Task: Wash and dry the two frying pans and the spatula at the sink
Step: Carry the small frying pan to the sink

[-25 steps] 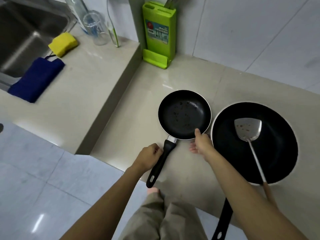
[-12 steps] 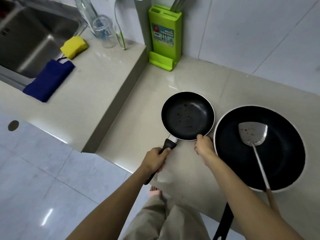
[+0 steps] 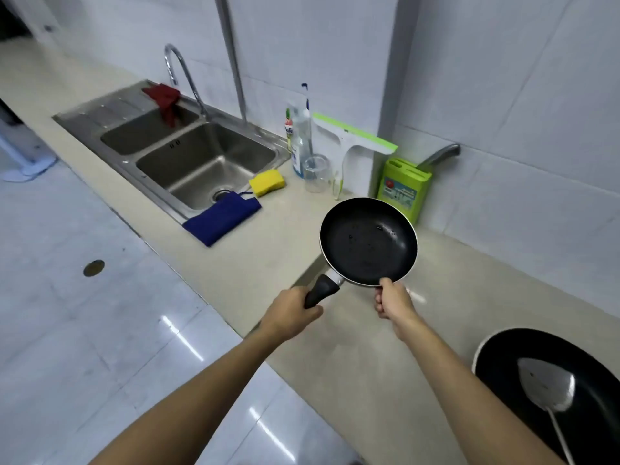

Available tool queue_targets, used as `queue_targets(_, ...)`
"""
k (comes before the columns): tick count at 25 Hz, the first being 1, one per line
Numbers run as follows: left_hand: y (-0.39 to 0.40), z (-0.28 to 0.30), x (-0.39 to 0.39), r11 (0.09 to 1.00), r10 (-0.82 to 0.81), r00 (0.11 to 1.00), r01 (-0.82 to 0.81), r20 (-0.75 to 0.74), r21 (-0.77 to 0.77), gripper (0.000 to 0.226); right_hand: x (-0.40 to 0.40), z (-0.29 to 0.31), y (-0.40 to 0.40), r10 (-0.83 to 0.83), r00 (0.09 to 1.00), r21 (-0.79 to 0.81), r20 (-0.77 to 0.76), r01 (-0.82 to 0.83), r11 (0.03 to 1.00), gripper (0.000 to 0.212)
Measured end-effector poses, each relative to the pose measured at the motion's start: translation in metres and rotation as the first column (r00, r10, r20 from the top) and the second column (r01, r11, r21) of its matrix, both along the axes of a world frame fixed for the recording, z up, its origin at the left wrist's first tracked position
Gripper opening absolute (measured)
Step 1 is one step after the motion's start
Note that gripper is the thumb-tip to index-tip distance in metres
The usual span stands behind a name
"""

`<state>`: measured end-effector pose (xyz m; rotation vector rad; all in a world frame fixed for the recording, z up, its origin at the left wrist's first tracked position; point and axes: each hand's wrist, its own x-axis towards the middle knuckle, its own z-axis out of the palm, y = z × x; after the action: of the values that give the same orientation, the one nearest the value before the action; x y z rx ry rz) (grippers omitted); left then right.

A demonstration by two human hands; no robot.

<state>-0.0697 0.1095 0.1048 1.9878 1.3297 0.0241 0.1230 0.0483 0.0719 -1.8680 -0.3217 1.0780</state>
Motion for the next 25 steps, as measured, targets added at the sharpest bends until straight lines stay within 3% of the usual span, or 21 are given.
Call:
queue_targets(8, 0.106, 0.071, -0.206, 0.957, 0.243, 0.959, -0.261, 0.144, 0.126, 0.028, -0.189, 0.091, 0.148, 0.274, 0.953, 0.098, 0.132, -0.287, 0.953, 0.033)
queue_targets(14, 0.177, 0.078, -0.343, 0.926, 0.313, 0.949, -0.316, 0.047, 0.205, 0.026, -0.322, 0.093, 0.220, 0.349, 0.937, 0.081, 0.007, -0.349, 0.934, 0.033)
queue_targets(20, 0.239, 0.060, -0.391, 0.930, 0.345, 0.936, -0.351, 0.069, 0.111, 0.023, -0.367, 0.087, 0.285, 0.409, 0.912, 0.024, 0.015, -0.410, 0.912, 0.032)
queue_targets(25, 0.322, 0.055, -0.402, 0.957, 0.278, 0.958, -0.282, 0.066, 0.063, 0.017, -0.377, 0.073, 0.363, 0.407, 0.913, 0.023, 0.033, -0.408, 0.913, 0.027)
